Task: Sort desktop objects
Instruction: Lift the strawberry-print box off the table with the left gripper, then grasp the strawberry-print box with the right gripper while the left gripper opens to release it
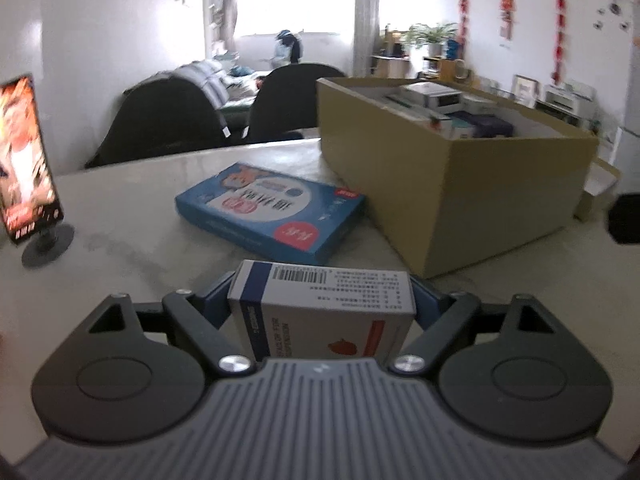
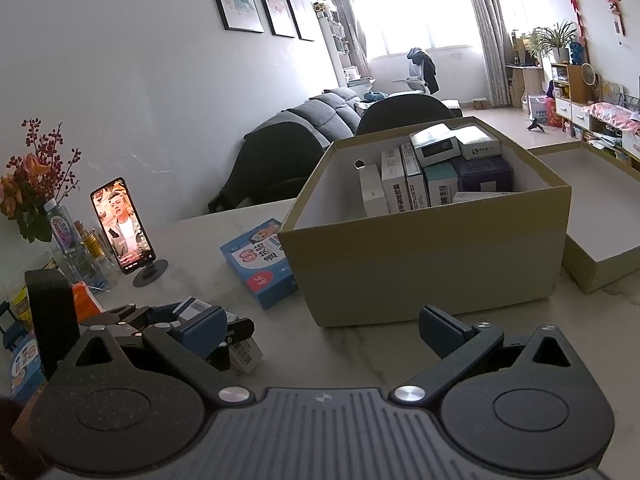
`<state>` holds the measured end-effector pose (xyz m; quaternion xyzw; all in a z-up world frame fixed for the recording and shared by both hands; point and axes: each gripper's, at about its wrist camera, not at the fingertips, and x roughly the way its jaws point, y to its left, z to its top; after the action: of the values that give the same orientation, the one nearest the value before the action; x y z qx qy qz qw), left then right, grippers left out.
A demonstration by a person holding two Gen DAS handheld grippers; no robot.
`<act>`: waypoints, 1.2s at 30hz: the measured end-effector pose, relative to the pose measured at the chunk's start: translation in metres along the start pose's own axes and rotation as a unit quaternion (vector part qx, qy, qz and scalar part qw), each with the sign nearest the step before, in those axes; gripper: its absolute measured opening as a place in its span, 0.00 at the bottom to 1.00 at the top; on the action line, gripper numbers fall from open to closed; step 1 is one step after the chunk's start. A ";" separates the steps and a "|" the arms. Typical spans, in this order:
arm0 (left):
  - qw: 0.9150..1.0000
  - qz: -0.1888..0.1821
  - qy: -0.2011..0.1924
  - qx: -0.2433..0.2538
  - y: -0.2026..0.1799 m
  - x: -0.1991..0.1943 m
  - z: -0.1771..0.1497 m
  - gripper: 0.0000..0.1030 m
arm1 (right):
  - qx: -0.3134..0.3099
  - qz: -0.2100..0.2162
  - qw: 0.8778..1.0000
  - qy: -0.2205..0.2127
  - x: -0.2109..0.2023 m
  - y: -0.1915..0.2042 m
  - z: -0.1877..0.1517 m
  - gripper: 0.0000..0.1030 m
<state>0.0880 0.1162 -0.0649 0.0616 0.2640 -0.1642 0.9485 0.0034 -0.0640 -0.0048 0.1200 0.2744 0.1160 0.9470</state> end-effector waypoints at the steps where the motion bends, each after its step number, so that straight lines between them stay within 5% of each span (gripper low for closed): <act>1: 1.000 -0.008 -0.001 0.011 -0.003 -0.002 0.000 0.85 | -0.001 0.002 1.000 0.001 0.000 0.000 0.000 0.99; 11: 0.987 -0.109 -0.002 0.121 -0.037 -0.016 -0.004 0.85 | 0.012 0.060 0.997 0.037 0.002 -0.001 0.003 0.93; 26: 0.960 -0.188 -0.001 0.208 -0.060 -0.027 -0.017 0.85 | 0.014 0.138 0.983 0.122 0.018 0.002 -0.005 0.66; 36: 0.950 -0.205 -0.002 0.236 -0.069 -0.027 -0.020 0.85 | 0.003 0.145 0.976 0.161 0.027 0.005 -0.012 0.50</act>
<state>0.0324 0.0627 -0.0697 0.2279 0.2230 -0.4129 0.8531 0.0189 -0.0498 -0.0265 0.1412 0.4034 0.2690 0.8631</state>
